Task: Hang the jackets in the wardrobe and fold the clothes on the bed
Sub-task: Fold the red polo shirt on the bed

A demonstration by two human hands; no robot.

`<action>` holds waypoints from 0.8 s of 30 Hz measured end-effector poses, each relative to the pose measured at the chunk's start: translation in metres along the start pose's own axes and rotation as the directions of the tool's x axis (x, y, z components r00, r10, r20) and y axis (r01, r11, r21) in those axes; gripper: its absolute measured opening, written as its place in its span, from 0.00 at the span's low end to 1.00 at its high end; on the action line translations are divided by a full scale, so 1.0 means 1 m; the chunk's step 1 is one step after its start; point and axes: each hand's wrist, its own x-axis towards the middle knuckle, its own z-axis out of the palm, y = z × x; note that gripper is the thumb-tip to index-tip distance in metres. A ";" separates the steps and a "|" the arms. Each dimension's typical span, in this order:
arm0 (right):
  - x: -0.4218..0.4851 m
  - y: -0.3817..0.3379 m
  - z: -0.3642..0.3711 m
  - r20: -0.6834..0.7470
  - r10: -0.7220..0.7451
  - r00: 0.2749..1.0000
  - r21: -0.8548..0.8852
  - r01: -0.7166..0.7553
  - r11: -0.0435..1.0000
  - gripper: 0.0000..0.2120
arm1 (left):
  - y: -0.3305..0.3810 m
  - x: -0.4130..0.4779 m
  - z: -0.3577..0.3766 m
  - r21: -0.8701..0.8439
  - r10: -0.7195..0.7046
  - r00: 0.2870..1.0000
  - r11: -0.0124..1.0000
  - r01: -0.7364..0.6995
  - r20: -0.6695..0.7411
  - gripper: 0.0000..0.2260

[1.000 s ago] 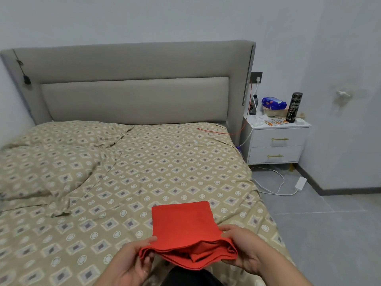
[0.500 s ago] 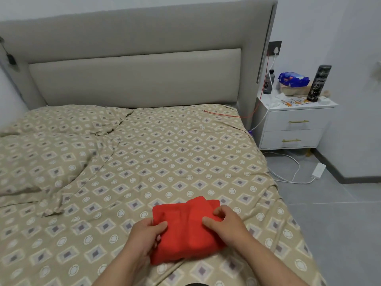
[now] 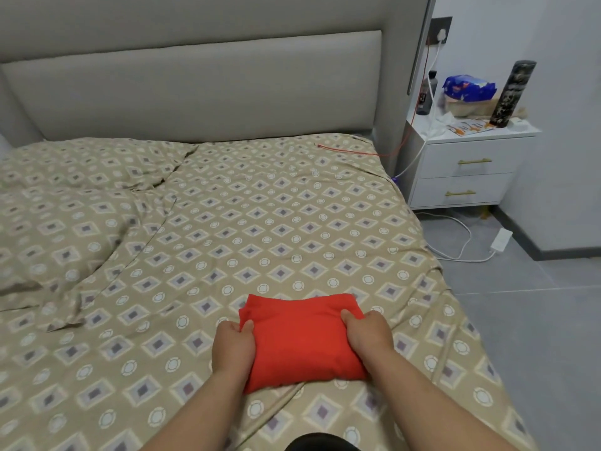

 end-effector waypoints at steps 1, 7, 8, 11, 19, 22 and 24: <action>-0.004 -0.001 -0.002 -0.020 -0.036 0.999 -0.025 0.036 0.999 0.21 | 0.001 -0.007 -0.004 0.010 0.057 0.997 0.998 -0.056 -0.044 0.10; -0.054 0.023 -0.003 -0.135 -0.729 0.671 -0.542 0.566 0.621 0.22 | -0.013 -0.069 -0.005 0.512 0.770 0.567 0.374 -0.773 0.293 0.26; -0.062 0.029 0.000 -0.061 -0.826 0.561 -0.590 0.647 0.483 0.22 | -0.015 -0.071 -0.001 0.567 0.704 0.592 0.323 -0.758 0.391 0.28; -0.064 0.035 0.003 0.222 -0.837 0.499 -0.643 0.721 0.259 0.26 | -0.022 -0.056 0.010 0.605 0.574 0.661 0.327 -0.726 0.483 0.31; -0.001 0.026 0.018 0.253 -0.456 0.853 -0.600 0.508 0.618 0.33 | -0.033 -0.018 0.031 0.604 0.493 0.795 0.528 -0.597 0.354 0.37; 0.010 0.029 0.021 0.242 -0.448 0.860 -0.605 0.495 0.624 0.33 | -0.034 -0.010 0.037 0.574 0.497 0.790 0.549 -0.607 0.359 0.39; 0.014 0.022 0.020 0.257 -0.429 0.866 -0.589 0.492 0.641 0.34 | -0.033 -0.006 0.035 0.554 0.495 0.790 0.567 -0.610 0.363 0.39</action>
